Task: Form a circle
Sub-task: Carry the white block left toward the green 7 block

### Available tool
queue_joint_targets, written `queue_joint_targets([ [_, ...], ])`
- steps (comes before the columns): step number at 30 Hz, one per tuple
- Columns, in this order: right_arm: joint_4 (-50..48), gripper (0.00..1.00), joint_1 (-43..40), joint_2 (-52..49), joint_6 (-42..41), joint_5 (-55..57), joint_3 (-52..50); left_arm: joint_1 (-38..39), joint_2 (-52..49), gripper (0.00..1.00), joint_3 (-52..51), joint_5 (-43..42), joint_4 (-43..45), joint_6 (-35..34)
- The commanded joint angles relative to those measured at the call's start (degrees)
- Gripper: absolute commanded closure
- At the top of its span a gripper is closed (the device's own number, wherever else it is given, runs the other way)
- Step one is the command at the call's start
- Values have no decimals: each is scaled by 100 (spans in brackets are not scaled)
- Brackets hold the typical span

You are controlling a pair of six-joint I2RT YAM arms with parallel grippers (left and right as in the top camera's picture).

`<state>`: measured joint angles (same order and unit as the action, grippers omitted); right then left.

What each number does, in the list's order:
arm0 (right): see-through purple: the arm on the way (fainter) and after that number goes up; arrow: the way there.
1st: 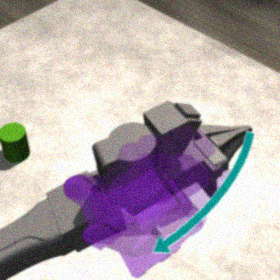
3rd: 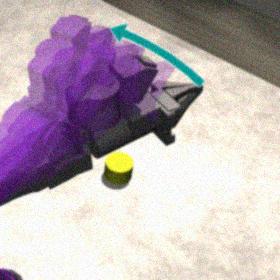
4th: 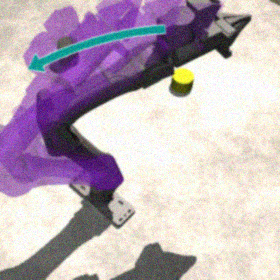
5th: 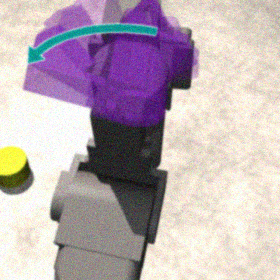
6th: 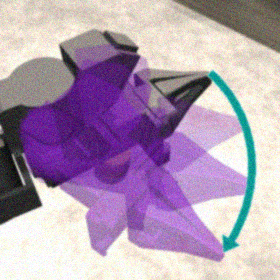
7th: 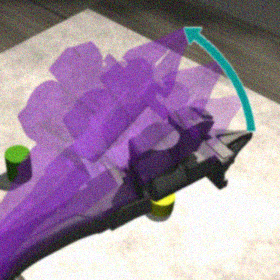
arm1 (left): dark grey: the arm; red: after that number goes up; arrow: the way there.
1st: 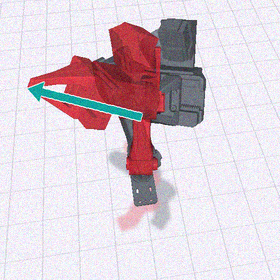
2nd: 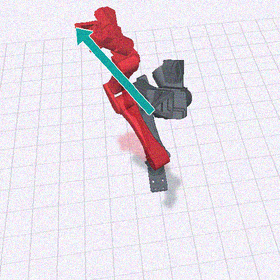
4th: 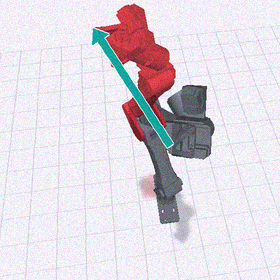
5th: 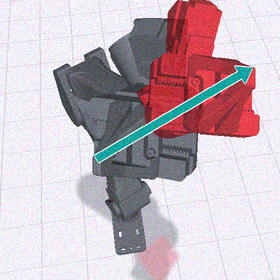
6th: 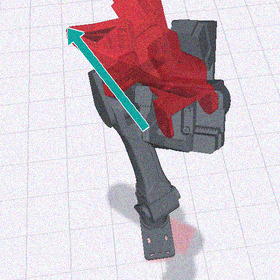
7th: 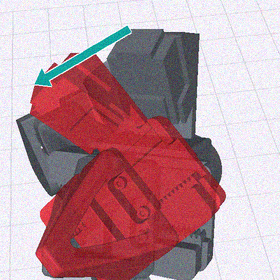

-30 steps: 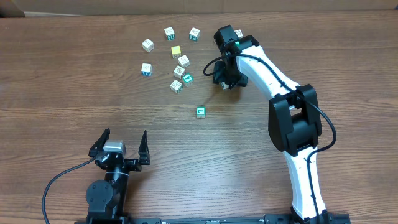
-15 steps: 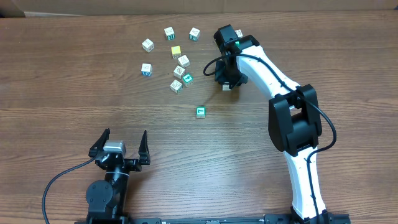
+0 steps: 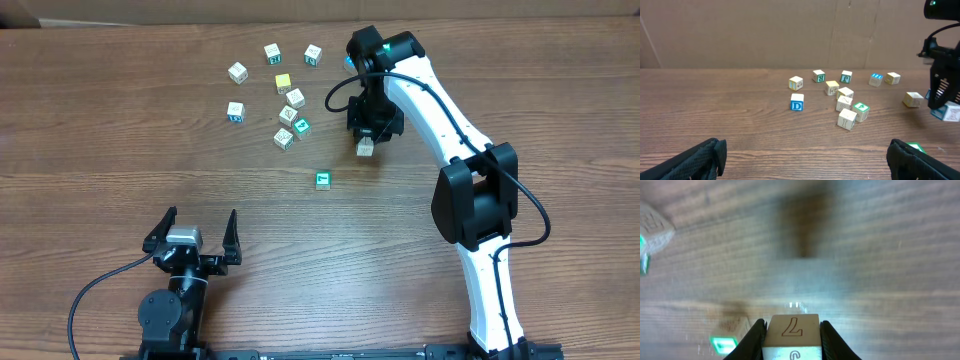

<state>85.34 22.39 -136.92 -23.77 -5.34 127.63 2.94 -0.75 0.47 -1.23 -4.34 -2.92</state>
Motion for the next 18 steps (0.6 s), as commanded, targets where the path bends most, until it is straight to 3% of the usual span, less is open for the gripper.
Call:
queue_joint_targets([
  [1,98,80,79,31,-17,-295,101,-39,48,0,-20,15,-11,83],
  [4,295,86,85,31,-22,-295,103,-39,48,0,-20,15,-11,83],
  [18,1174,88,286,1027,-170,-439,103,-39,48,0,-20,15,-11,83],
])
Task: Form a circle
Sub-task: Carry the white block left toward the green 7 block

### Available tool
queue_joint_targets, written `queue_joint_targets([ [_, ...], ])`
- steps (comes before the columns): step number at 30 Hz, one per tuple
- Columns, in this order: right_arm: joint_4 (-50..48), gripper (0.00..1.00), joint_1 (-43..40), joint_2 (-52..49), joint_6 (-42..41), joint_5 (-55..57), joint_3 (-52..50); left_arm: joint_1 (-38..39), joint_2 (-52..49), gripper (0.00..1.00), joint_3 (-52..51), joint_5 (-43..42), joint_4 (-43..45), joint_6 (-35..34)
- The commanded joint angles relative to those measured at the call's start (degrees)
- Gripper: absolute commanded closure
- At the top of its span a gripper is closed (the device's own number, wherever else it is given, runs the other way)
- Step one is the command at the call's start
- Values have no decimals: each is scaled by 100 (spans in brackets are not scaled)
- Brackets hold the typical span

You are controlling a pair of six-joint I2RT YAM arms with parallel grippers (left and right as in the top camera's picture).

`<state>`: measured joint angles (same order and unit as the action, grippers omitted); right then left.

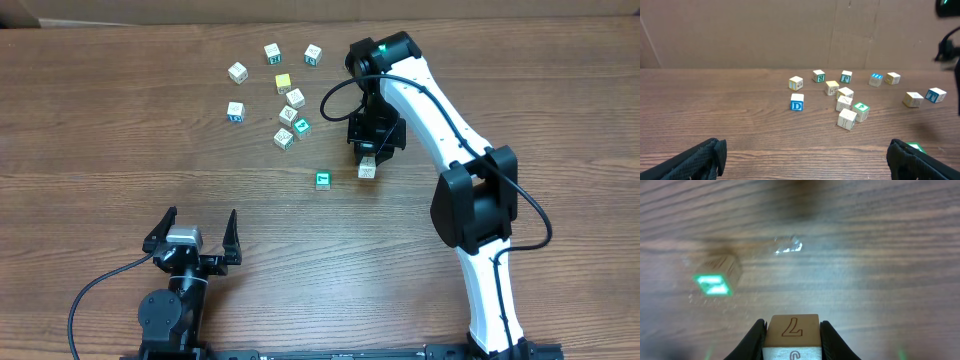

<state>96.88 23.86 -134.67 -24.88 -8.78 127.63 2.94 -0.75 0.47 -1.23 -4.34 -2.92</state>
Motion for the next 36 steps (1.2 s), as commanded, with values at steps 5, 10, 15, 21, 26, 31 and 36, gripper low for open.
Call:
queue_joint_targets([
  [5,20,88,339,1322,-79,-120,103,-39,48,0,-20,15,-11,83],
  [10,20,88,616,1467,-83,-122,98,-39,48,0,-20,15,-11,83],
  [15,17,88,925,1467,-417,345,-72,-39,48,0,-20,15,-11,83],
  [21,17,89,981,1467,-623,577,-378,-39,48,0,-20,15,-11,83],
  [26,17,89,979,1467,-623,752,-647,-39,48,0,-20,15,-11,83],
  [31,11,89,973,1467,-623,826,-850,-39,48,0,-20,15,-11,83],
  [36,-177,89,973,1467,-623,833,-1045,-39,48,0,-20,15,-11,83],
])
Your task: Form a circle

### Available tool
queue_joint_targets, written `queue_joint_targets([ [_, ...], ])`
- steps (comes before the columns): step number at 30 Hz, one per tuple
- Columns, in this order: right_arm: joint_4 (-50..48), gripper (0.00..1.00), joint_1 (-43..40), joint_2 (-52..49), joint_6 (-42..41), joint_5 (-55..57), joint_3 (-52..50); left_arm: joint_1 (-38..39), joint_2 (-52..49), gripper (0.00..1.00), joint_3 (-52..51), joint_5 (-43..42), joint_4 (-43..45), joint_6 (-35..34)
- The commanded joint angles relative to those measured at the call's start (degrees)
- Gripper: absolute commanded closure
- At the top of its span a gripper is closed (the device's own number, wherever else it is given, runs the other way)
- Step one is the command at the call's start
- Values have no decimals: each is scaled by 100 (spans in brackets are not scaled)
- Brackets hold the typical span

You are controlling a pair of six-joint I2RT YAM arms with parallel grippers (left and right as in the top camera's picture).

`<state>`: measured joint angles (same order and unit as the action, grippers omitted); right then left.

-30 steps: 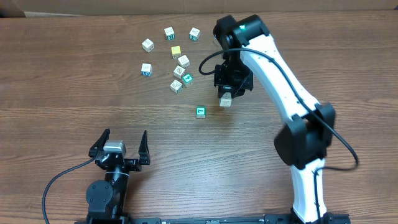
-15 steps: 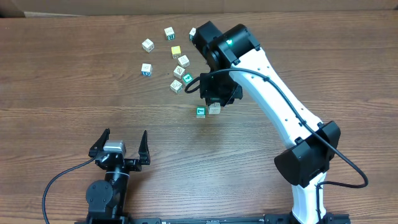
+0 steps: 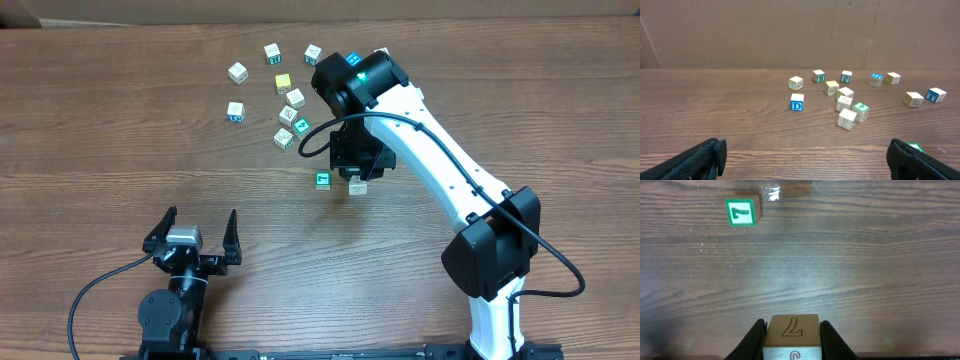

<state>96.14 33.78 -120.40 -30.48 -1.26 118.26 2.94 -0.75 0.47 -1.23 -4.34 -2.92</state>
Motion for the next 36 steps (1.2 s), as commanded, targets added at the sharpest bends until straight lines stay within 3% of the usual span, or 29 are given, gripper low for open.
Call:
queue_joint_targets([
  [1,-168,89,-20,39,-63,81,-164,-39,48,0,-20,15,-11,83],
  [36,-2441,96,-251,39,-129,7,-2249,-39,48,0,-20,15,-11,83],
])
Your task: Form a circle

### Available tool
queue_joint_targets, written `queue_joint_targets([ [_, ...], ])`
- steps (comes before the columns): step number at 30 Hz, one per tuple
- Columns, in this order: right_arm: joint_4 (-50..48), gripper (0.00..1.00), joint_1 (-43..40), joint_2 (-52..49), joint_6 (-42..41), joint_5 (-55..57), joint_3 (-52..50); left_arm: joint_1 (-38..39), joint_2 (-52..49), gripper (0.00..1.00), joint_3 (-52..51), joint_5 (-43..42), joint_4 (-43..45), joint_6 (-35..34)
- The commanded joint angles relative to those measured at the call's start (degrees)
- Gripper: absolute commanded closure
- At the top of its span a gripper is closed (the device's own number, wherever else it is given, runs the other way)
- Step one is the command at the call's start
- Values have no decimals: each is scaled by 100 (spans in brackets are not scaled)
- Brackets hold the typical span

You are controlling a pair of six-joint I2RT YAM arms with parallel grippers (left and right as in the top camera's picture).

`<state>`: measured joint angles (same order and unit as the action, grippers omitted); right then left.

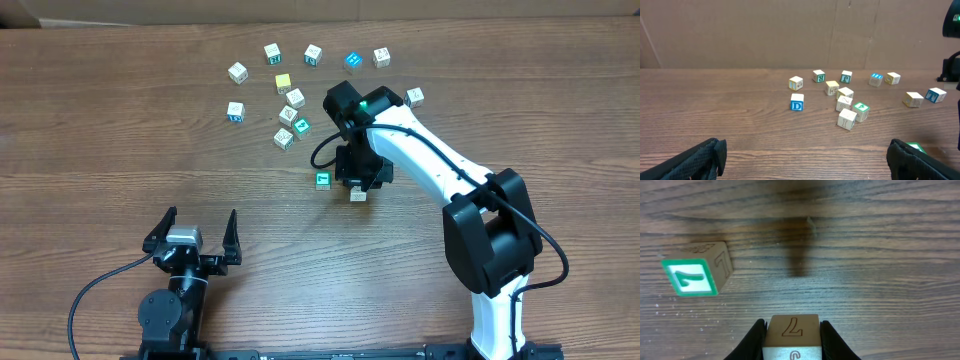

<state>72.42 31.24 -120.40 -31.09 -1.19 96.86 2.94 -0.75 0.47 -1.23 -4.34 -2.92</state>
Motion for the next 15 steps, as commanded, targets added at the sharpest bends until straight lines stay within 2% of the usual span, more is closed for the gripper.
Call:
queue_joint_targets([
  [1,-96,96,0,39,-68,0,-146,-39,48,0,-20,15,-11,83],
  [15,-590,96,2,39,-68,0,-544,-39,48,0,-20,15,-11,83],
])
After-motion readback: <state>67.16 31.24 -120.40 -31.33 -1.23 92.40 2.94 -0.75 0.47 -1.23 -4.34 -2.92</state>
